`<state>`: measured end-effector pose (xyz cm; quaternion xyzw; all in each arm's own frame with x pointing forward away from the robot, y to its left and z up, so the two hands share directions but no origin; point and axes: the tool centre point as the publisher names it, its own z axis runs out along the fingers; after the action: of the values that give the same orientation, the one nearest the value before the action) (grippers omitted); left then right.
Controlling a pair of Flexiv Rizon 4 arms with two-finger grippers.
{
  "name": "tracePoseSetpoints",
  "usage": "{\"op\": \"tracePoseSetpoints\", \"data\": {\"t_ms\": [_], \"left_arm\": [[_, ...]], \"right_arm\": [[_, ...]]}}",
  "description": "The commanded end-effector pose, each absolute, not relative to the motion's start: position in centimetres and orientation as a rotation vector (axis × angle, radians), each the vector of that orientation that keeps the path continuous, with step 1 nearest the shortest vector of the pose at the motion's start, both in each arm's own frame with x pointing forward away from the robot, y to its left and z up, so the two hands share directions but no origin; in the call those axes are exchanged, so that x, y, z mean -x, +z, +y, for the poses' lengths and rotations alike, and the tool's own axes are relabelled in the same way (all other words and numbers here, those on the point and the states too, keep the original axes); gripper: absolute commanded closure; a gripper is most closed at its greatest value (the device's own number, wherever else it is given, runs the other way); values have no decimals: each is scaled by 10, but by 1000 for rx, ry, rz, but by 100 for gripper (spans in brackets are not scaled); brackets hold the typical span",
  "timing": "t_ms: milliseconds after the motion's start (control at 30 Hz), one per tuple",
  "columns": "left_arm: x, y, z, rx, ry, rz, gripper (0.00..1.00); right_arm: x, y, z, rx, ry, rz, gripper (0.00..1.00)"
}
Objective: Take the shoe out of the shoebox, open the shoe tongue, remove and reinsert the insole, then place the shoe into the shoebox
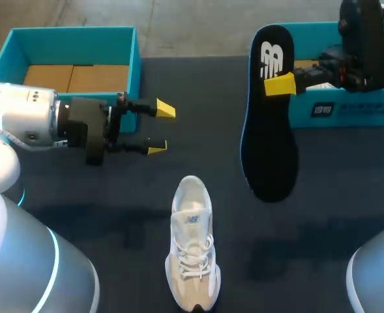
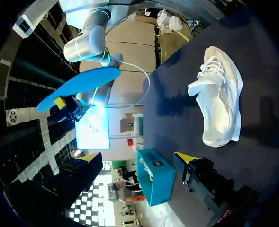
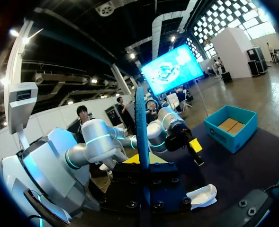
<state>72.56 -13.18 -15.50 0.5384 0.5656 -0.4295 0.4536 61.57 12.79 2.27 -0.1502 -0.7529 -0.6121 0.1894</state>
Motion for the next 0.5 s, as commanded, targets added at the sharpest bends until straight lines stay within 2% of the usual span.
{"op": "tracePoseSetpoints", "data": {"t_ms": [33,500], "left_arm": [[-725,-156,-133,-1325,-1059,1393,0],[-732,-150,-127,-1296,-1077,1311,0]], "right_arm": [[-617,22,130,422,-1716,-2117,100],[-617,22,130,422,-1716,-2117,100]]}}
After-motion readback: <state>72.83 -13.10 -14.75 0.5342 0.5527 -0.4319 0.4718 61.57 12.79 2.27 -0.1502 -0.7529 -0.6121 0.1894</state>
